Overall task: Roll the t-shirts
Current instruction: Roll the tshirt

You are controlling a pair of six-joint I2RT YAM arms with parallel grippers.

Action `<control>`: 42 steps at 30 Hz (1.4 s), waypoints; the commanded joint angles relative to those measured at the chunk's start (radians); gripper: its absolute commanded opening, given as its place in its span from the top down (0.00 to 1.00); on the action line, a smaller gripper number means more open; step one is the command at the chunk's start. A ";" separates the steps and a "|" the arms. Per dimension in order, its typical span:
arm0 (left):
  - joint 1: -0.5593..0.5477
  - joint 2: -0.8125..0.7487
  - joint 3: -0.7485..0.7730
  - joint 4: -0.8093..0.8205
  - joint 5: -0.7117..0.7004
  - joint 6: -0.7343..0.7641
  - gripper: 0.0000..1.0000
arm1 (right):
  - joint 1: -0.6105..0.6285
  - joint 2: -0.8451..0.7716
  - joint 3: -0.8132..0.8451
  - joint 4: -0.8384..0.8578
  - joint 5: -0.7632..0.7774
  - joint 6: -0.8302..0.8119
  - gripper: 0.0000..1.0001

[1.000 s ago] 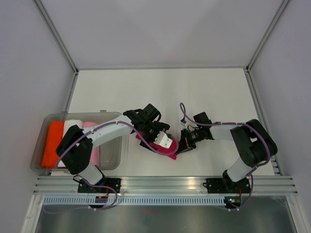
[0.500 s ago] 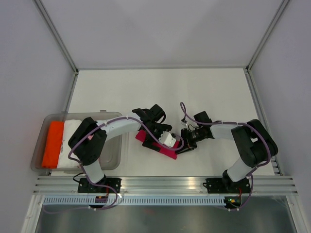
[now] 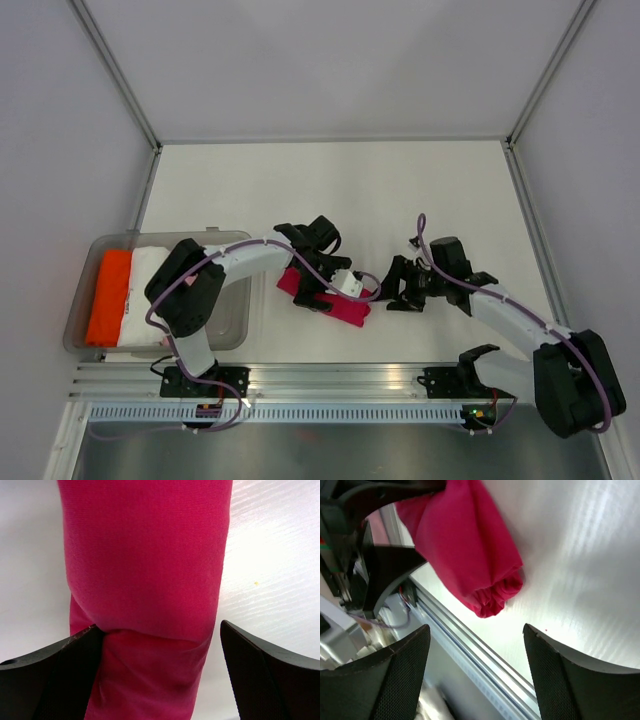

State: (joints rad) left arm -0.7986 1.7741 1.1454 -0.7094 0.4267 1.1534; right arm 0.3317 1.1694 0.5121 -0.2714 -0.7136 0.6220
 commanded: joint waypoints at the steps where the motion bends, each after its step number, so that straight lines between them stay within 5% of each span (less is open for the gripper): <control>1: 0.013 0.018 0.027 -0.024 0.050 -0.096 0.00 | 0.006 -0.129 -0.128 0.170 0.137 0.316 0.20; 7: 0.016 0.030 0.037 -0.025 0.069 -0.126 0.00 | 0.046 -0.198 -0.210 0.362 0.227 0.409 0.17; 15: 0.016 0.041 0.054 -0.025 0.064 -0.141 0.00 | 0.217 -0.010 -0.242 0.524 0.301 0.474 0.16; 23: 0.016 0.036 0.057 -0.024 0.052 -0.139 0.00 | 0.217 0.134 -0.248 0.647 0.344 0.466 0.17; 26: 0.016 0.031 0.066 -0.025 0.043 -0.141 0.00 | 0.216 0.214 -0.254 0.727 0.309 0.481 0.27; 30: 0.022 0.021 0.079 -0.025 0.037 -0.150 0.00 | 0.216 0.277 -0.259 0.804 0.276 0.490 0.55; 32: 0.032 0.001 0.083 -0.027 0.041 -0.155 0.00 | 0.207 0.289 -0.254 0.802 0.273 0.475 0.71; 38: 0.036 -0.088 0.109 -0.068 0.055 -0.136 0.00 | 0.168 0.296 -0.201 0.722 0.234 0.430 0.99; 42: 0.035 -0.178 0.090 -0.071 0.005 -0.045 0.00 | 0.135 0.314 -0.199 0.814 0.143 0.549 1.00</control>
State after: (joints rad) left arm -0.7631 1.6901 1.2076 -0.7605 0.4450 1.0424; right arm 0.4900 1.4643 0.2916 0.4866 -0.5133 1.0981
